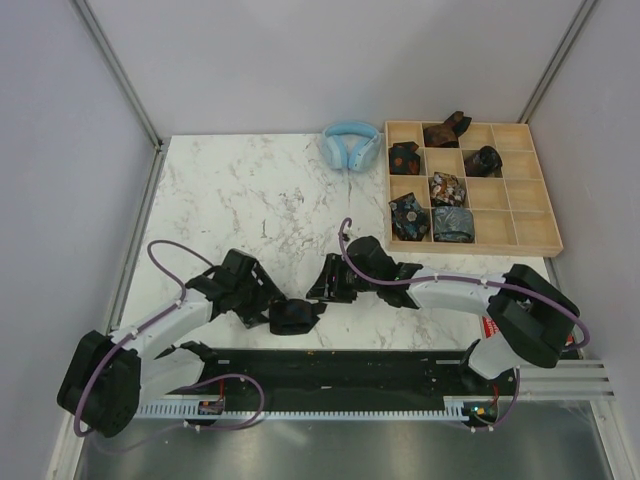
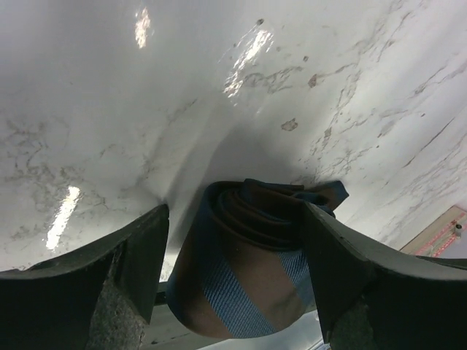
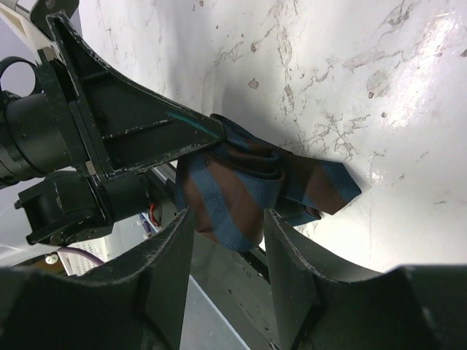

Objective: Roll the ties
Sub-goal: Roll the tie at the center of the board, then pick up the tie at the center of the board.

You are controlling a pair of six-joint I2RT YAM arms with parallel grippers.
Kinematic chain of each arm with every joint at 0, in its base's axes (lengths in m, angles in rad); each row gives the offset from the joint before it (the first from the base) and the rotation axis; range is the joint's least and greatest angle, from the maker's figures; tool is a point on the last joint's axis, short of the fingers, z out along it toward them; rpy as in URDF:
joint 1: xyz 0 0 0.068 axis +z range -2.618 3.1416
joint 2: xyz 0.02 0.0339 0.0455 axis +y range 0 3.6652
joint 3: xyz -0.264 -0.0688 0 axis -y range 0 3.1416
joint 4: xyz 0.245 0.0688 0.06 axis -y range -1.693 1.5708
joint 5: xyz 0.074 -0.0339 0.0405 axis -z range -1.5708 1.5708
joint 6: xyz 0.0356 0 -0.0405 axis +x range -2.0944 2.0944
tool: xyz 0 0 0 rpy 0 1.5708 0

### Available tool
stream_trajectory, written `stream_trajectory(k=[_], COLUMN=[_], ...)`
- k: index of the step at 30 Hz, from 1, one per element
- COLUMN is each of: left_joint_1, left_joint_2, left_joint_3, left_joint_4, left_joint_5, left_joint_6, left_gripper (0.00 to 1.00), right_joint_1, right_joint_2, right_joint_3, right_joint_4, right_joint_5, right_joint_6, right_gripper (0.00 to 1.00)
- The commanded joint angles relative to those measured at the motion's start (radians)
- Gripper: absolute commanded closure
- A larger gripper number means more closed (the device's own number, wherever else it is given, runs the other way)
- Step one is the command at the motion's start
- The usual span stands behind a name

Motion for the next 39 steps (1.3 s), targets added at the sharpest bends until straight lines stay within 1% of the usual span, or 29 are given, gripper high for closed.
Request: stream_trajectory(k=[1, 2, 4, 5, 7, 10, 11, 12, 13, 15, 16, 19, 23, 26, 32, 39], left_joint_1=[-0.004, -0.004, -0.004, -0.004, -0.004, -0.004, -0.004, -0.004, -0.004, -0.004, -0.004, -0.004, -0.004, -0.006, -0.009, -0.016], left_joint_2=[-0.006, -0.022, -0.046, -0.060, -0.111, -0.193, -0.216, -0.238, -0.291, -0.344, -0.388, -0.451, -0.546, -0.574, -0.603, -0.664], left_joint_3=[0.058, 0.063, 0.072, 0.075, 0.077, 0.059, 0.049, 0.023, 0.007, -0.041, -0.056, -0.113, -0.164, -0.188, -0.205, -0.256], left_joint_4=[0.002, 0.002, -0.023, -0.030, -0.047, -0.049, -0.049, -0.047, -0.044, -0.036, -0.026, 0.000, 0.011, 0.017, 0.030, 0.045], left_joint_5=[-0.081, -0.100, -0.130, -0.167, -0.195, -0.218, -0.215, -0.212, -0.207, -0.192, -0.184, -0.145, -0.091, -0.057, -0.034, 0.009], left_joint_6=[0.076, 0.125, 0.151, 0.174, 0.188, 0.213, 0.218, 0.219, 0.219, 0.225, 0.228, 0.244, 0.260, 0.265, 0.267, 0.253], left_gripper=[0.19, 0.19, 0.18, 0.17, 0.15, 0.14, 0.18, 0.19, 0.22, 0.23, 0.23, 0.23, 0.21, 0.23, 0.26, 0.27], right_joint_1=[-0.003, -0.003, -0.005, -0.002, -0.002, 0.001, 0.002, 0.002, 0.002, 0.002, 0.002, 0.003, 0.002, 0.002, 0.005, 0.012], right_joint_2=[-0.061, -0.061, -0.067, -0.066, -0.063, -0.063, -0.061, -0.063, -0.064, -0.067, -0.066, -0.054, -0.040, -0.031, -0.015, -0.004], right_joint_3=[-0.007, -0.007, -0.005, -0.005, -0.010, -0.022, -0.025, -0.025, -0.024, -0.027, -0.025, -0.017, -0.007, -0.002, -0.008, -0.014], right_joint_4=[0.025, 0.025, 0.027, 0.025, 0.031, 0.037, 0.034, 0.030, 0.019, 0.016, 0.014, 0.008, 0.007, 0.013, 0.022, 0.034], right_joint_5=[0.008, 0.006, 0.005, 0.005, 0.000, -0.002, -0.002, 0.000, 0.003, 0.008, 0.011, 0.014, 0.012, 0.006, 0.008, 0.005], right_joint_6=[-0.036, -0.038, -0.041, -0.039, -0.032, -0.024, -0.024, -0.024, -0.027, -0.027, -0.028, -0.030, -0.033, -0.038, -0.032, -0.029], right_gripper=[0.49, 0.48, 0.48, 0.48, 0.49, 0.49, 0.49, 0.49, 0.49, 0.49, 0.49, 0.49, 0.49, 0.49, 0.49, 0.49])
